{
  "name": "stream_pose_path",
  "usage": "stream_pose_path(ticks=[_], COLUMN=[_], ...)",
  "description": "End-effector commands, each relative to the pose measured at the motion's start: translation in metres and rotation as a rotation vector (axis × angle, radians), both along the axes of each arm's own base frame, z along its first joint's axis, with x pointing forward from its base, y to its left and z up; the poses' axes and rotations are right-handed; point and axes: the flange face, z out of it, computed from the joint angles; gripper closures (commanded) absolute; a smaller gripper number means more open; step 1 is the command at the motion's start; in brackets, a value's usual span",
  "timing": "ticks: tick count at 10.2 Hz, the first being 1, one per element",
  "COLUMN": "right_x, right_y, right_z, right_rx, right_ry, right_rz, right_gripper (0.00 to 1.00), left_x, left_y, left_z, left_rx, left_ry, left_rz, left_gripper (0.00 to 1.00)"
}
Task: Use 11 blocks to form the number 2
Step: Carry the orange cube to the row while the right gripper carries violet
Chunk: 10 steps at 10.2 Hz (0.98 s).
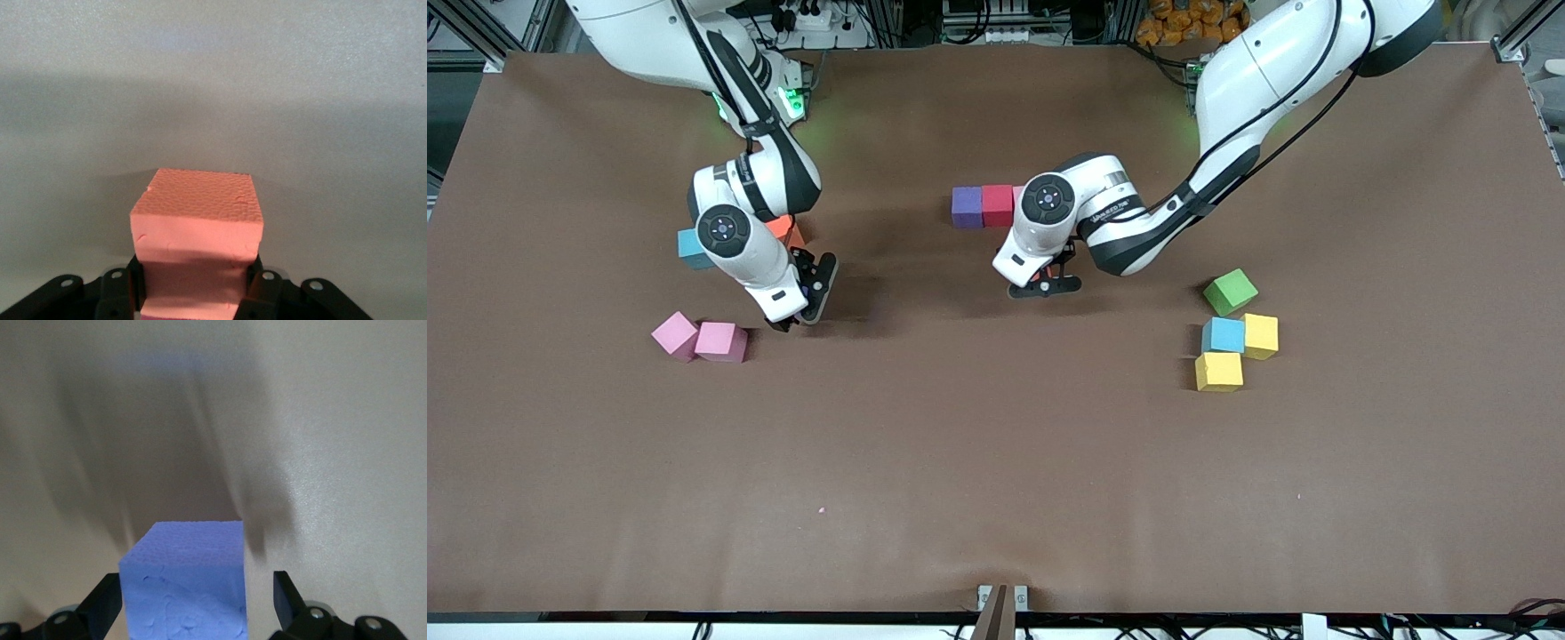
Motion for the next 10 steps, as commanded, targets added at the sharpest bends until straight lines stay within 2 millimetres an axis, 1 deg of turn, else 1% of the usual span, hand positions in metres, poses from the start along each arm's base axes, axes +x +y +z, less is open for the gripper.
stream_pose_path(ticks=[1, 4, 5, 6, 7, 8, 9, 10], right_x=[-0.003, -0.004, -0.003, -0.004, -0.004, -0.002, 0.001, 0.005], right_y=[-0.001, -0.002, -0.003, -0.002, -0.002, -0.002, 0.0, 0.005], right_z=[-0.004, -0.006, -0.006, -0.006, -0.006, -0.004, 0.0, 0.004], right_rx=[0.014, 0.012, 0.012, 0.012, 0.012, 0.014, 0.017, 0.021], right_ry=[0.001, 0.005, 0.005, 0.005, 0.005, 0.001, -0.007, -0.019], right_rz=[0.009, 0.007, 0.006, 0.007, 0.007, 0.007, 0.012, 0.021], right_gripper=[0.0, 0.0, 0.07, 0.34, 0.49, 0.5, 0.5, 0.5], left_x=[-0.013, -0.022, -0.024, -0.025, -0.026, -0.026, -0.025, -0.022], left_y=[0.003, 0.002, 0.002, 0.001, 0.0, 0.0, 0.0, 0.001], left_z=[-0.009, -0.012, -0.012, -0.012, -0.013, -0.012, -0.012, -0.01], left_rx=[0.018, 0.026, 0.028, 0.028, 0.029, 0.029, 0.029, 0.032], left_ry=[-0.007, -0.003, -0.007, -0.008, -0.007, -0.007, -0.008, -0.01], left_rz=[-0.026, -0.046, -0.053, -0.057, -0.059, -0.058, -0.055, -0.047], left_gripper=[0.85, 0.85, 0.84, 0.83, 0.81, 0.76, 0.25, 0.0])
